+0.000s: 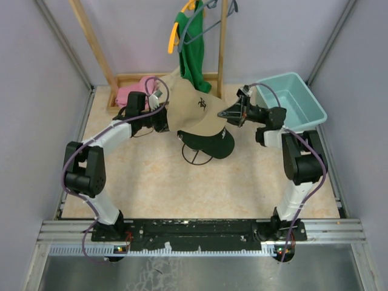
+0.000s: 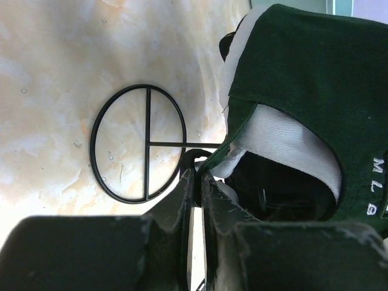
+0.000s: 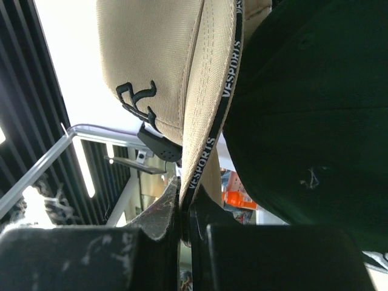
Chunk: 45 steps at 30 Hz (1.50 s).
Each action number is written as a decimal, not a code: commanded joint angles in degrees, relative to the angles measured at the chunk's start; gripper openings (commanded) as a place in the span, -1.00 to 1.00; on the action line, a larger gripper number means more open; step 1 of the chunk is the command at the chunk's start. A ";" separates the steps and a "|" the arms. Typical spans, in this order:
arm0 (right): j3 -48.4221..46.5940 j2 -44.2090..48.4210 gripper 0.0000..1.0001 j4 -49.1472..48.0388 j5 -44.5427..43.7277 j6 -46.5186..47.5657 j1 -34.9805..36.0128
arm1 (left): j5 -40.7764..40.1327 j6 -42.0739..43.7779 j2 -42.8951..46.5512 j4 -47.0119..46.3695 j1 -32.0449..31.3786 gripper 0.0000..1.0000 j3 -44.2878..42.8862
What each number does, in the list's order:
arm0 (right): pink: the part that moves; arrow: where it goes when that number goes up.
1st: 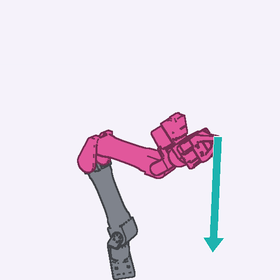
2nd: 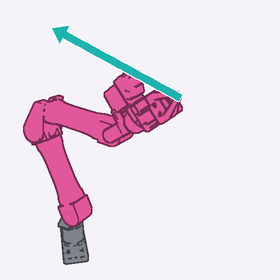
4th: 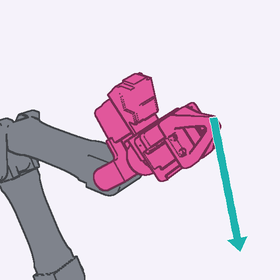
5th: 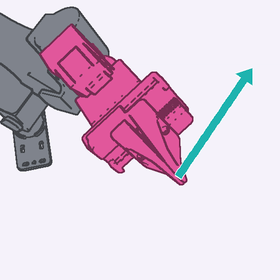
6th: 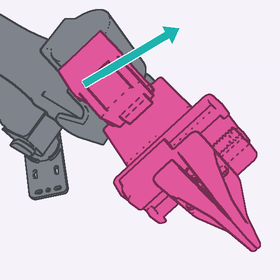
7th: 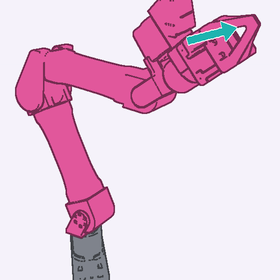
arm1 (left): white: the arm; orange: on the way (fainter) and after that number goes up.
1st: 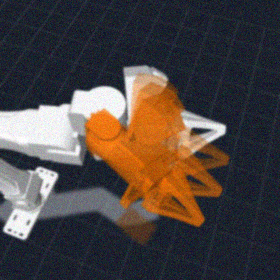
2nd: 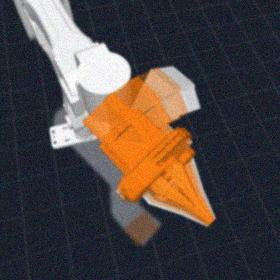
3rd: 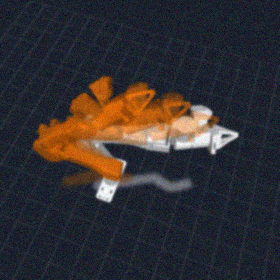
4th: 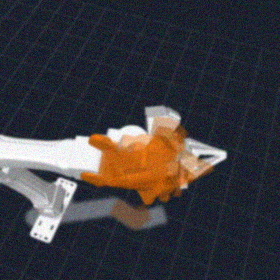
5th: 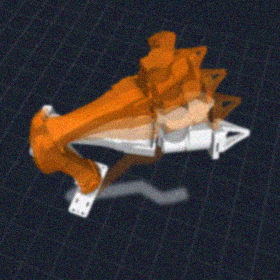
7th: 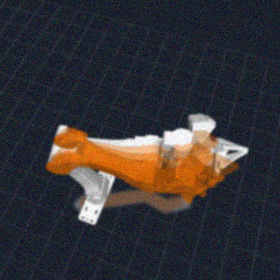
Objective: Stack the hats
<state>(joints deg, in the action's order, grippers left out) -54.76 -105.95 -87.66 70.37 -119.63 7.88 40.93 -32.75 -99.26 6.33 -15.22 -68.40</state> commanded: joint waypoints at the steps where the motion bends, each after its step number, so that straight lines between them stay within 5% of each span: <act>1: 0.53 2.98 -1.00 0.20 0.91 -5.99 -0.82 | 0.12 0.67 -1.80 -1.41 0.37 -0.76 0.04; 16: 11.97 18.78 -1.00 33.42 4.60 19.05 -10.03 | 0.56 0.71 -2.38 -1.50 1.03 -0.82 0.29; 24: 10.16 23.88 -1.00 41.50 4.73 22.52 -11.67 | 1.30 0.68 -2.33 -1.24 1.73 -0.85 0.67; 26: 6.28 25.27 -1.00 58.01 4.37 33.48 -11.78 | 1.47 0.75 -2.52 -1.24 1.78 -0.85 0.39; 28: -1.01 25.12 -1.00 84.65 2.15 52.37 -11.56 | 1.77 0.68 -2.64 -1.24 1.78 -0.86 0.15; 30: -7.02 23.34 -1.00 94.78 1.77 62.05 -9.98 | 1.85 0.50 -2.84 -1.47 1.78 -0.87 0.15; 37: -2.96 20.50 -1.00 53.71 2.17 30.05 -5.58 | 2.61 -0.55 -2.97 -3.11 1.78 -0.89 1.04; 45: -0.93 18.26 -1.00 42.67 1.89 22.37 -3.22 | 2.76 -1.18 -2.94 -4.19 1.78 -0.90 1.81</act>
<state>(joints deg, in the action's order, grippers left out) -56.64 -88.42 -35.27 71.81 -92.03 4.32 44.31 -33.87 -101.32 3.55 -13.76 -67.79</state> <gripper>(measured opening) 0.034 0.057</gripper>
